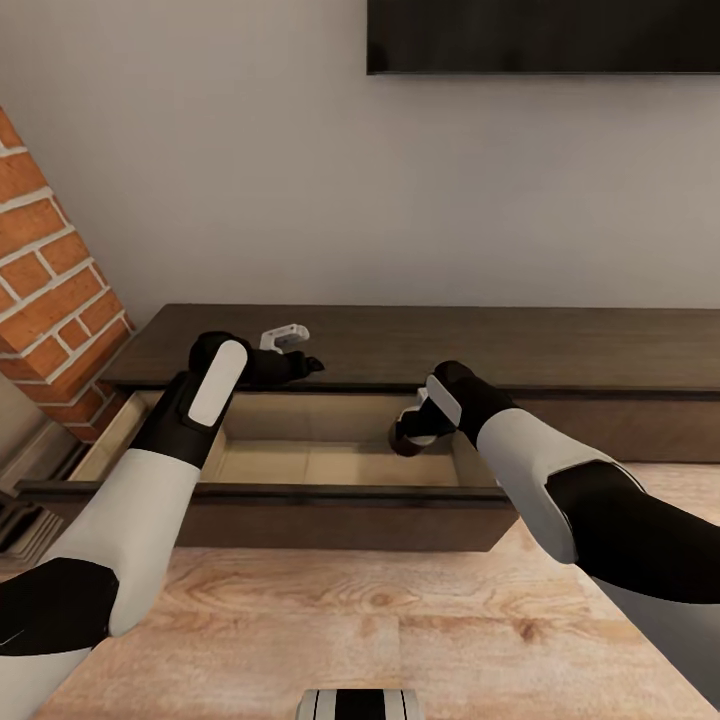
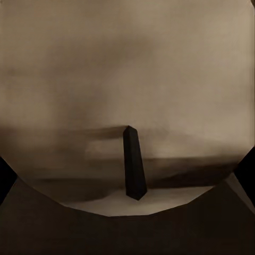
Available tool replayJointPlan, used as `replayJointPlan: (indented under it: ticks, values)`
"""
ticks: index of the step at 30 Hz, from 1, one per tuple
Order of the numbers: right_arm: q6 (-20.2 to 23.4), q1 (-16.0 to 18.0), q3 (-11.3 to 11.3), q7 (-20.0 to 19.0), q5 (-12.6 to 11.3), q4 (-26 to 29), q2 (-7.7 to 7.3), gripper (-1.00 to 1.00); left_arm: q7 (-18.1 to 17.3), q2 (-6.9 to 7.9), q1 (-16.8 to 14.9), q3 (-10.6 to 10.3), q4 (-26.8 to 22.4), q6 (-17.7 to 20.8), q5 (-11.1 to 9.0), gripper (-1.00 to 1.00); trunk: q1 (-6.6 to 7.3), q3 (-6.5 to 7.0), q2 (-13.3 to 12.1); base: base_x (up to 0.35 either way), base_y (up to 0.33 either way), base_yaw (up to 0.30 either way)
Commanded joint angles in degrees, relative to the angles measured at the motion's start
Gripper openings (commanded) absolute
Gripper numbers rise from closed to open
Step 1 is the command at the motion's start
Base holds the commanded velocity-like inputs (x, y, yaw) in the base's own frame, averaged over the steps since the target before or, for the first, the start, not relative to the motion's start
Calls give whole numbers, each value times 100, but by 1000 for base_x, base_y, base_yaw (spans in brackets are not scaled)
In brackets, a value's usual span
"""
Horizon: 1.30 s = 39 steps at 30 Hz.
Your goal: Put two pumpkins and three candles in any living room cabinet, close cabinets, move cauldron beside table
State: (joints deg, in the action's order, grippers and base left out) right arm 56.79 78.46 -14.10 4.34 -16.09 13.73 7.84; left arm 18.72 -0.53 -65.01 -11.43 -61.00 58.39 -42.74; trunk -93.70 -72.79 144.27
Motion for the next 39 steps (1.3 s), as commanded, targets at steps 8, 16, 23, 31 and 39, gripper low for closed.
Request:
replayJointPlan:
  ticks: [8, 16, 23, 31, 39]
  values:
    - [15, -7, -32, 49, -97, -156, -1, -100, 95, -133, -3, -112, 18, -4, -59, 100, -2, -50, 3, 5, 0, 28]
    - [-21, -12, -32, 49, -121, -190, -1, -100, 90, -163, -3, -114, -7, 13, -61, 100, -22, -297, 14, 0, 0, 33]
    - [-421, -28, -32, 40, -115, -195, -1, -100, 88, -167, -3, -114, -16, 21, -67, 100, -40, -513, 23, 0, 0, 1]
    - [-1060, -34, -39, 30, -113, -360, 77, -100, 80, -159, -5, -105, -18, 24, -67, 100, -48, -590, 27, 0, 0, 0]
    - [-1099, -35, -41, 31, -120, -422, 95, -100, 79, -152, -5, -105, -18, 24, -67, 100, -48, -590, 27, 0, 0, 0]
